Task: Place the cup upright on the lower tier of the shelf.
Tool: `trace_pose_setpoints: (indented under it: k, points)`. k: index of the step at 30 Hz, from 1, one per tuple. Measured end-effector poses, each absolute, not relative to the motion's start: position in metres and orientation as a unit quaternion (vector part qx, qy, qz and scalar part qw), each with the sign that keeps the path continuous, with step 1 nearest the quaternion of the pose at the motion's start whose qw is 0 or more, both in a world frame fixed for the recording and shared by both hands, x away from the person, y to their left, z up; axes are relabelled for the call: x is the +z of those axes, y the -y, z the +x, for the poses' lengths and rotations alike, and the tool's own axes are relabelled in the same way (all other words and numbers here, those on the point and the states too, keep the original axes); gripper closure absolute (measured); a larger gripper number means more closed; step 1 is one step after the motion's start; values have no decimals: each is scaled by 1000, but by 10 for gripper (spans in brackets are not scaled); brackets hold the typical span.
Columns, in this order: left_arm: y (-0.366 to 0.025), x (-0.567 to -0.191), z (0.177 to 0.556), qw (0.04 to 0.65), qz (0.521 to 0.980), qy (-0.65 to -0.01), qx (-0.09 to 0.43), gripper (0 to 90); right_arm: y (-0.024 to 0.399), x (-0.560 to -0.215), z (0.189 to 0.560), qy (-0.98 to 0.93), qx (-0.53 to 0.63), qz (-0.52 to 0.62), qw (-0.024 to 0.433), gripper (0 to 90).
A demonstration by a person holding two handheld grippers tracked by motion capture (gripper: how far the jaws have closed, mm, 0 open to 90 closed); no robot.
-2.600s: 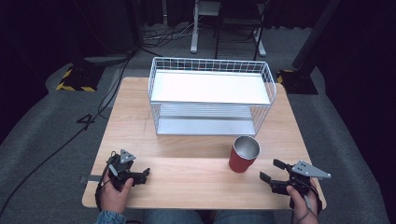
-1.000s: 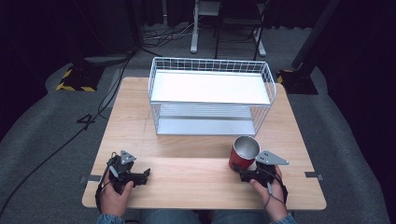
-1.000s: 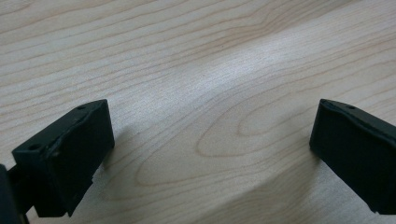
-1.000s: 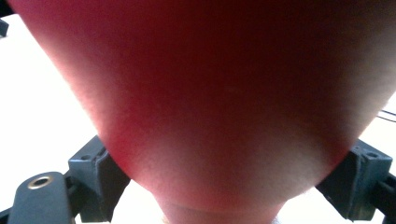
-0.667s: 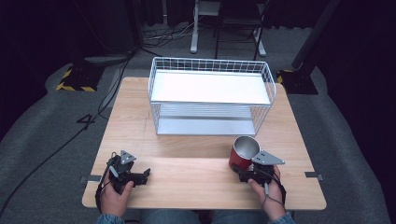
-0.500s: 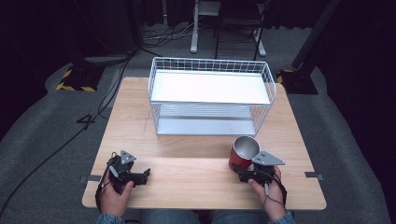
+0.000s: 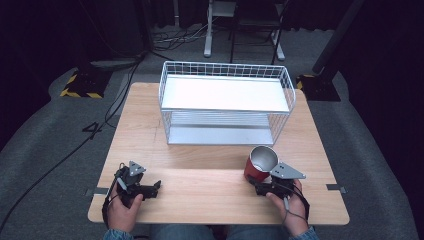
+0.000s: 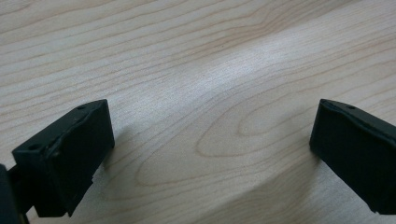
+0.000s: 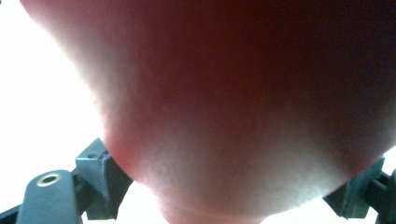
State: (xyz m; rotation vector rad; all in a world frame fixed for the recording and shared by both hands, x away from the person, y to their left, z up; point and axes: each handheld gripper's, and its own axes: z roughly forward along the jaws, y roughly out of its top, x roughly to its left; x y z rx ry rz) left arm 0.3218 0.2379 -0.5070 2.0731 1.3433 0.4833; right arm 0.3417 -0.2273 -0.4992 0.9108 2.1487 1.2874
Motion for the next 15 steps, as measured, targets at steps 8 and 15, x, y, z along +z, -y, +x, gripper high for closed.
trace_pose_setpoints:
  k: [8, 15]
  points:
    - [-238, -507, 322, 307, 784, -508, 183, 1, 223, -487, 347, -781, 482, 323, 232, 172]
    - [-238, -507, 322, 307, 784, -508, 183, 1, 211, -471, 358, -783, 491, 308, 226, 172]
